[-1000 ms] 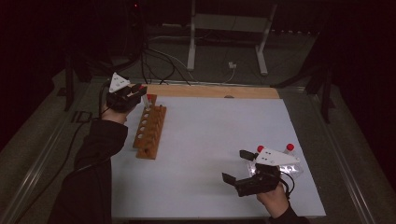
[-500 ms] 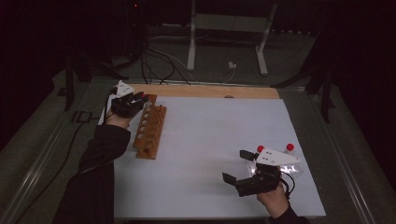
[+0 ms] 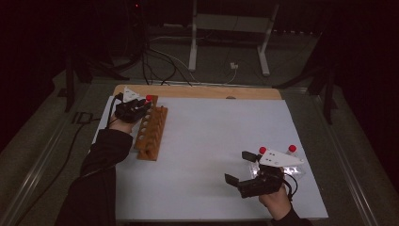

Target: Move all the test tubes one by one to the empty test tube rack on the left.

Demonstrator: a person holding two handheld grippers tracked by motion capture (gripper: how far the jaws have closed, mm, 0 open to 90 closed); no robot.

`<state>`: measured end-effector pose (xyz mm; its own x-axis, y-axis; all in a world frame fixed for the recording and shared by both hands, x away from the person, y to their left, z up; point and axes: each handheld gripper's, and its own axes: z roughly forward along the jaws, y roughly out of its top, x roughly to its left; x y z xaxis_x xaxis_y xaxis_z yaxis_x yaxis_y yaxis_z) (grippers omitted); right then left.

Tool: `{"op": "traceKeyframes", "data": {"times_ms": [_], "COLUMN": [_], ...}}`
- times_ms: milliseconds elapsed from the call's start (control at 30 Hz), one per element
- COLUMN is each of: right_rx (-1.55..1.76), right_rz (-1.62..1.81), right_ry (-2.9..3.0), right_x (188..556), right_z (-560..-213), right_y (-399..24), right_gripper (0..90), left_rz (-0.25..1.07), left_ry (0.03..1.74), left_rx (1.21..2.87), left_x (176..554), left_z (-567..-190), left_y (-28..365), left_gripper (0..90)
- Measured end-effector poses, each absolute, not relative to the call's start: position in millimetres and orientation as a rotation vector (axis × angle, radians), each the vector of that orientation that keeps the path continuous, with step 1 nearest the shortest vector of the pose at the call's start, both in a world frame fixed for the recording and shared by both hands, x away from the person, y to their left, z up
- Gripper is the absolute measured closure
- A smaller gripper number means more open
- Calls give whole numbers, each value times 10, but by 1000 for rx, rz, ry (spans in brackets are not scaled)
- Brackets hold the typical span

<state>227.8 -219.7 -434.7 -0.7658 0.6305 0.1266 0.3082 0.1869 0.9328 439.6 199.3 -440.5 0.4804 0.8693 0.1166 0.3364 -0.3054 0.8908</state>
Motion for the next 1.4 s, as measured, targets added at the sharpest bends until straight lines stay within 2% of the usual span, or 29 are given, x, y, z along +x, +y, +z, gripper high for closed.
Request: {"op": "traceKeyframes", "data": {"times_ms": [433,633,1000,1200,1333,1400], "right_rx": [912,921,929,930,931,931], "right_rz": [1643,1660,1666,1669,1669,1669], "right_ry": [2156,2159,2163,2167,2164,2165], "right_x": [2282,2296,2312,2316,2317,2317], "right_z": [-4316,-4324,-4337,-4341,-4342,-4338], "right_y": [-2236,-2242,-2242,-2245,-2251,-2259], "right_gripper": [0,0,0,0,0,0], "left_rz": [779,733,673,659,634,641], "left_ry": [997,1013,1038,1045,1035,1026], "left_rx": [2000,2094,2185,2163,2133,2119], "left_x": [4431,4503,4606,4645,4623,4592], "left_z": [-4265,-4185,-4083,-4092,-4099,-4073], "left_y": [1931,1895,1859,1852,1865,1871], "left_gripper": [722,722,722,711,588,479]}}
